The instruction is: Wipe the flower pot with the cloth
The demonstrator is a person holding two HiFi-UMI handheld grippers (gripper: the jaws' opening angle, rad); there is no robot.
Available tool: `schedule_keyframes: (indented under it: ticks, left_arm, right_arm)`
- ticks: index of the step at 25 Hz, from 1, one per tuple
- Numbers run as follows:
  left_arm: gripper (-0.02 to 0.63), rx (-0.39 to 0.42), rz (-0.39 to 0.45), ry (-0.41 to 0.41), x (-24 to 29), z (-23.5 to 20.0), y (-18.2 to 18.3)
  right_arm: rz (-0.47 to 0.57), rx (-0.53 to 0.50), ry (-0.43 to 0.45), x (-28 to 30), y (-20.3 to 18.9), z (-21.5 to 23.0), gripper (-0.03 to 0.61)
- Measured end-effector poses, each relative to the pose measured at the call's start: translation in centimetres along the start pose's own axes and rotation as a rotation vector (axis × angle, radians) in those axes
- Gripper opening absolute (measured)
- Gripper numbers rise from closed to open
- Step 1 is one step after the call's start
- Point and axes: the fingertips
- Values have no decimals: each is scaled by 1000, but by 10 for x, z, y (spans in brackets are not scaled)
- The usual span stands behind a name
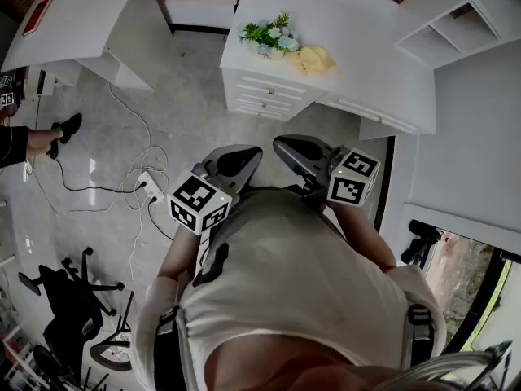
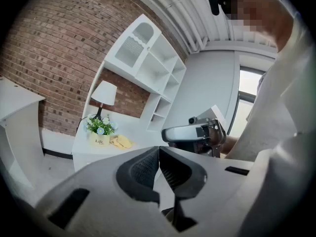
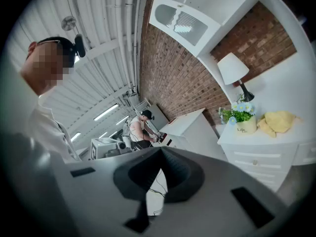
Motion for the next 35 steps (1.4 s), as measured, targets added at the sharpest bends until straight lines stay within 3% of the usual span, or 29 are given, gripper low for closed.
schedule_keyframes:
  ticks: [11, 19, 27, 35]
  left_arm:
    - [21, -49, -64, -45, 10, -10, -19]
    - [21, -89, -60, -5, 20, -31, -8]
    - [21, -95, -94, 58, 67, -52, 17]
    - [21, -86, -118, 70, 127, -67, 57]
  right_arm:
    - [-13, 70, -13, 17, 9, 15, 9]
    - [-14, 123, 34, 21, 17, 38, 9]
    - [-45, 157, 113, 20, 39, 89, 10]
    - [34, 212, 134, -18, 75, 157, 9]
Point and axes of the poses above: the fingertips, and each gripper's own axes: x forward along the fingers, z to its right, y out of its top, and after that the axes turned 12 degrees about -z, right-handed
